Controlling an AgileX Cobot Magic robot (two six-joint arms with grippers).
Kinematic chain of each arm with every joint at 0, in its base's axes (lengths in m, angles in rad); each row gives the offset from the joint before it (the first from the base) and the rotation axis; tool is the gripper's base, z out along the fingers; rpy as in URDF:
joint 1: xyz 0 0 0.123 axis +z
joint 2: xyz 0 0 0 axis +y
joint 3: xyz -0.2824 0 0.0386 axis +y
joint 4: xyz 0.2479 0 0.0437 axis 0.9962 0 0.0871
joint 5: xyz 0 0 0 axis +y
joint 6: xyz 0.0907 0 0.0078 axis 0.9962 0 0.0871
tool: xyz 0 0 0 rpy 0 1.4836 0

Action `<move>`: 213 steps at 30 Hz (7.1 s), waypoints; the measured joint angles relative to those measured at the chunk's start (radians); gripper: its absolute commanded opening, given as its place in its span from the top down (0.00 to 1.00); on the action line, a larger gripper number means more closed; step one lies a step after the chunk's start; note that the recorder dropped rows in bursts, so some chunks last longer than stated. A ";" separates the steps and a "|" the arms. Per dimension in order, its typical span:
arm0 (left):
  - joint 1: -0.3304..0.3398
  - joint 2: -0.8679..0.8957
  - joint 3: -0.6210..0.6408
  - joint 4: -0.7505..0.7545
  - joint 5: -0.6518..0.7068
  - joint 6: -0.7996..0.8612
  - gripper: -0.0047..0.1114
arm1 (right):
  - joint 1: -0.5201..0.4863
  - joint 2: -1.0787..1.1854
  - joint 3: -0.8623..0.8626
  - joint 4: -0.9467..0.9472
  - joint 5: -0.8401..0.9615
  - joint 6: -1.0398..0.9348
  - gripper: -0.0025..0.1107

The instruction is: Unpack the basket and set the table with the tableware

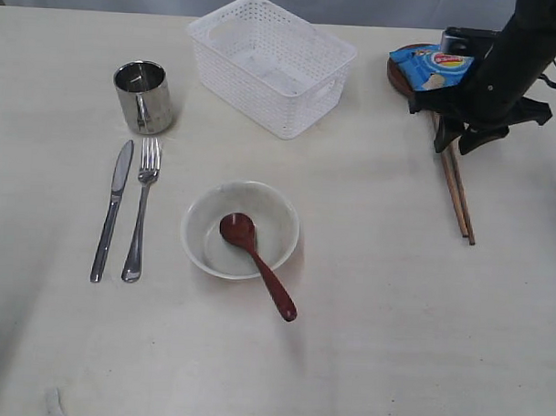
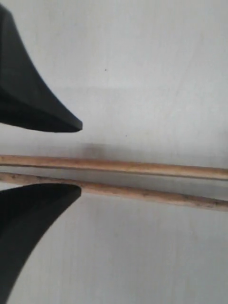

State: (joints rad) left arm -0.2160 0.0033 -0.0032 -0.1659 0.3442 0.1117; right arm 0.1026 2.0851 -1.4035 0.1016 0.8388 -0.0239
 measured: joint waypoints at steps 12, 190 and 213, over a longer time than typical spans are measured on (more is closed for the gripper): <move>0.000 0.000 0.000 0.000 0.000 0.000 0.96 | -0.002 0.004 0.000 0.084 -0.026 -0.052 0.66; 0.000 0.000 0.000 0.000 0.000 0.000 0.96 | 0.370 -0.113 -0.019 0.101 0.270 -0.606 0.72; 0.000 0.000 0.000 0.000 0.000 0.000 0.96 | 0.359 -0.228 0.302 0.320 -0.113 -0.973 0.72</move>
State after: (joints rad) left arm -0.2160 0.0033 -0.0032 -0.1659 0.3442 0.1117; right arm 0.4613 1.8574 -1.1020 0.4215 0.7260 -0.9967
